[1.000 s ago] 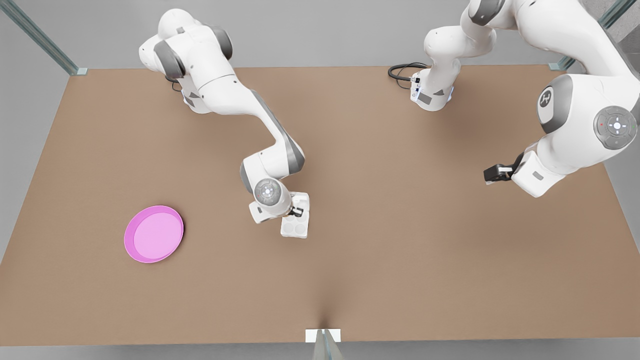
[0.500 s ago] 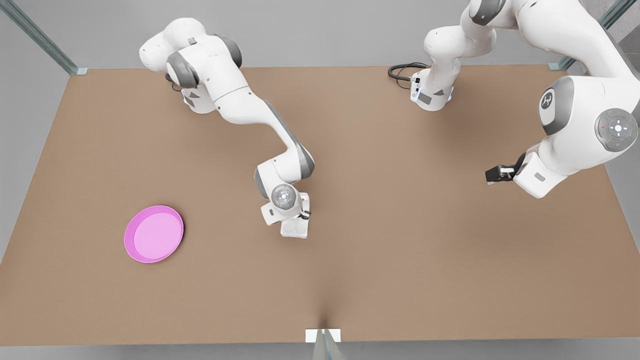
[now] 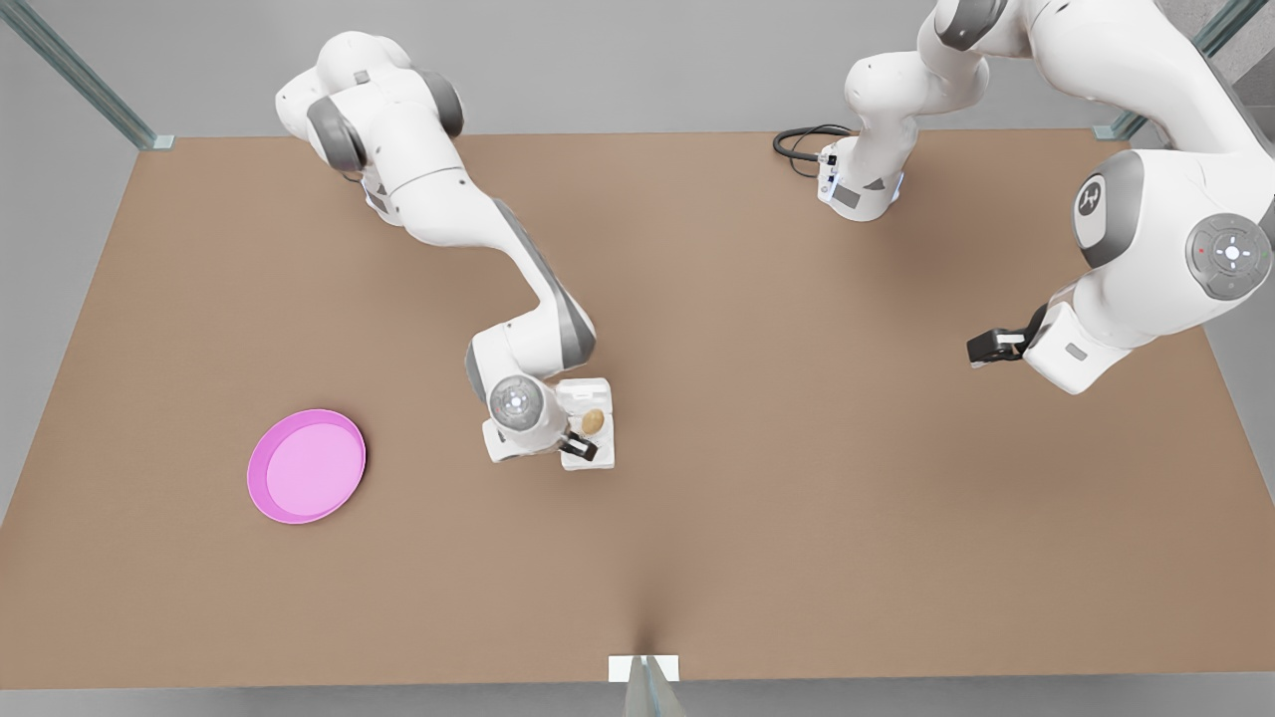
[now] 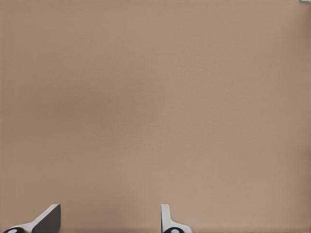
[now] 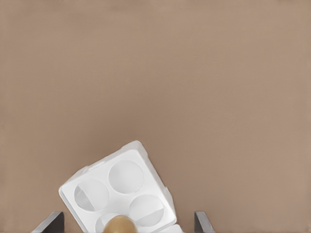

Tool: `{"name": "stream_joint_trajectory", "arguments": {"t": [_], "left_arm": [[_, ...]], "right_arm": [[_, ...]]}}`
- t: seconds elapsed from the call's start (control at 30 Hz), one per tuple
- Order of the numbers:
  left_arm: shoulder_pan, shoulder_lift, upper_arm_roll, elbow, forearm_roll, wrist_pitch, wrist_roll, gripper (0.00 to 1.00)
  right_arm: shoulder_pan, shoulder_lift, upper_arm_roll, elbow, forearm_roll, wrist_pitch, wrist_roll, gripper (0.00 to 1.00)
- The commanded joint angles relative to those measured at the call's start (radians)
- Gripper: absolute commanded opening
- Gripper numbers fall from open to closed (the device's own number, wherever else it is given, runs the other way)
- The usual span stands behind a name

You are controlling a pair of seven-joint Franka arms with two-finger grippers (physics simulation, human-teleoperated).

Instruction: Pack egg into the box and close the box lid

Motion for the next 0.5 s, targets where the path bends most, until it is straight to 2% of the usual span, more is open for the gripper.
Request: {"name": "stream_joint_trajectory", "arguments": {"t": [0.0,0.07,0.13,0.27,0.33,0.37,0.43,0.47], "left_arm": [[-0.007,0.001,-0.001,-0.004,-0.002,-0.004,-0.015,1.0],[-0.006,0.001,-0.001,-0.006,0.0,0.002,-0.015,1.0],[-0.007,0.001,0.001,-0.006,0.001,0.005,-0.015,1.0],[-0.041,0.001,-0.002,-0.02,0.0,0.008,-0.054,1.0],[-0.251,0.015,-0.005,-0.029,0.0,0.012,-0.336,1.0],[-0.363,0.0,-0.007,-0.119,-0.002,0.09,-0.486,1.0],[-0.418,0.018,-0.114,-0.149,-0.011,0.193,-0.707,1.0],[-0.457,0.047,-0.151,-0.149,-0.011,0.281,-0.843,1.0]], "right_arm": [[-0.054,-0.03,0.002,0.015,-0.006,-0.087,-0.036,1.0],[-0.15,-0.058,0.001,0.015,-0.015,-0.177,-0.187,1.0],[-0.289,-0.132,0.002,0.0,-0.124,-0.326,-0.5,1.0],[-0.539,-0.294,-0.001,-0.089,-0.239,-0.391,-0.928,1.0],[-0.604,-0.334,-0.002,-0.075,-0.241,-0.4,-1.057,1.0],[-0.605,-0.36,-0.002,-0.072,-0.239,-0.398,-1.06,1.0],[-0.604,-0.4,0.007,-0.072,-0.236,-0.407,-1.046,1.0],[-0.651,-0.443,0.065,-0.072,-0.236,-0.427,-1.06,1.0]]}}
